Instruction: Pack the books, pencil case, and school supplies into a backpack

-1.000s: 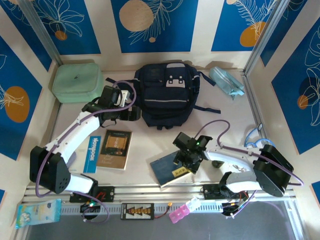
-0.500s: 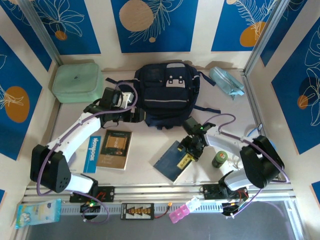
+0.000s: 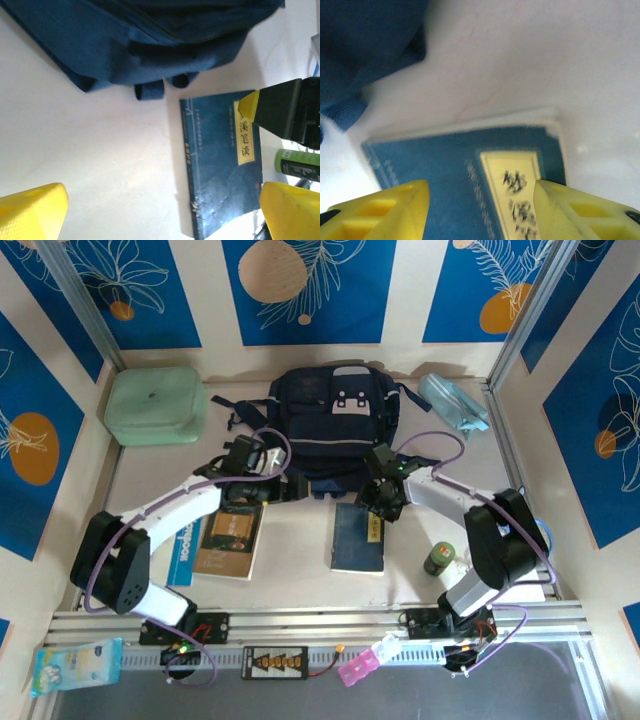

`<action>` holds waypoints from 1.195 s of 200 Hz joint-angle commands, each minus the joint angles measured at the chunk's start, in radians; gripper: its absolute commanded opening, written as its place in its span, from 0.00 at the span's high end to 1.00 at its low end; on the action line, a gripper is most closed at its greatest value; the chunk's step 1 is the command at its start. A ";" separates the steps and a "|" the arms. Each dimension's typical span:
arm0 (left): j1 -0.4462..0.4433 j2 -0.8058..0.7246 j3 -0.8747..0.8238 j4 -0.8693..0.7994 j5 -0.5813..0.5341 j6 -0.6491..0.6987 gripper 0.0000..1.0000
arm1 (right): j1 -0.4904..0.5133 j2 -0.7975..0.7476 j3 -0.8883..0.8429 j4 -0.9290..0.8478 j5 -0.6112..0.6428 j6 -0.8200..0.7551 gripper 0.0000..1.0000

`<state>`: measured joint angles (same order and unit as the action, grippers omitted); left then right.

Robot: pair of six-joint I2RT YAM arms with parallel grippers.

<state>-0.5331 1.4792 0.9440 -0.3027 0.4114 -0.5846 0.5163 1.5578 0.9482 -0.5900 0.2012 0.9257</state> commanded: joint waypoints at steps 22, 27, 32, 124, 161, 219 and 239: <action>-0.137 0.040 -0.055 0.138 -0.043 -0.214 0.03 | 0.078 -0.134 -0.085 -0.138 0.005 0.001 0.45; -0.156 0.045 -0.057 0.148 -0.053 -0.231 0.03 | 0.077 -0.138 -0.099 -0.139 0.001 0.006 0.46; -0.172 0.052 -0.061 0.157 -0.059 -0.248 0.03 | 0.079 -0.141 -0.121 -0.132 -0.004 0.010 0.48; -0.306 0.209 0.025 0.139 -0.098 -0.313 0.31 | 0.047 -0.061 -0.169 -0.077 -0.020 -0.038 0.73; -0.329 0.259 0.054 0.139 -0.089 -0.322 0.45 | 0.044 -0.005 -0.159 -0.086 -0.022 -0.033 0.79; -0.335 0.313 0.084 0.128 -0.068 -0.330 0.50 | 0.039 0.008 -0.170 -0.076 -0.023 -0.033 0.79; -0.335 0.328 0.100 0.133 -0.054 -0.330 0.51 | 0.038 0.012 -0.172 -0.067 -0.026 -0.034 0.80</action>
<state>-0.8597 1.7855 1.0016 -0.1570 0.3328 -0.9112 0.5602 1.5124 0.8059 -0.6861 0.1761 0.8936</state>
